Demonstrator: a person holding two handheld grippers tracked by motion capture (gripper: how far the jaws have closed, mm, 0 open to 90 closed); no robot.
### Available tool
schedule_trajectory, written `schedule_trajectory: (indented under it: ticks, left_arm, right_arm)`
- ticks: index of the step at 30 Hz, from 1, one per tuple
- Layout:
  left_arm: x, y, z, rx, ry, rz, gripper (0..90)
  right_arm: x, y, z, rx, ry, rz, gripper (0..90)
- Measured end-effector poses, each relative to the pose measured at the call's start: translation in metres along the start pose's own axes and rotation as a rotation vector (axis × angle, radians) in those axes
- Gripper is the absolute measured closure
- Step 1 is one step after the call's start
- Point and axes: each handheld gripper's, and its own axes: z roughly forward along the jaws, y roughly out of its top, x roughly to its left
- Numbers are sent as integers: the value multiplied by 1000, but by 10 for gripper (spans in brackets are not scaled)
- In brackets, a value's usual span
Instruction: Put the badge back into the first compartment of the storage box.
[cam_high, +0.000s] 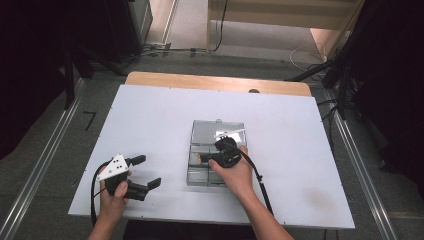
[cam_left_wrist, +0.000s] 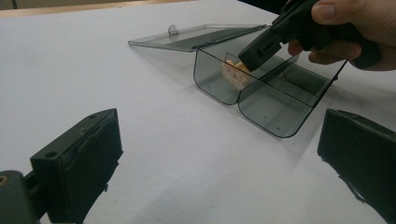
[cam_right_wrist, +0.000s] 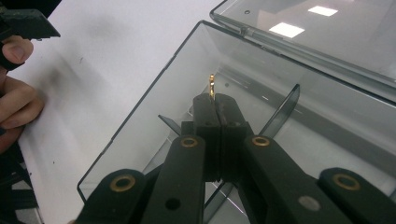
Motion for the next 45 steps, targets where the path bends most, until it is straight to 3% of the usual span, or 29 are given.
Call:
schedule_trajectory:
  ticks: [13,17,23,32,36,45]
  left_arm:
    - [0,0,0,3,2,4,0]
    - [0,0,0,1,0,2,0]
    - [0,0,0,1,-1,1,0]
    - [0,0,0,-3,-1,0,0]
    - [0,0,0,-1,-1,1,0]
    - [0,0,0,4,1,2,0]
  right_arm:
    - [3,0,4,11,-38,-31,863]
    - [4,0,3,3,-60,-41,788]
    - [4,1,-4,-42,-55,-31,703]
    - [7,-1,-22,-122,-44,-83,569]
    - [5,-1,-33,-152,-34,-86,505]
    - [0,-4,-51,-205,-37,-154,366]
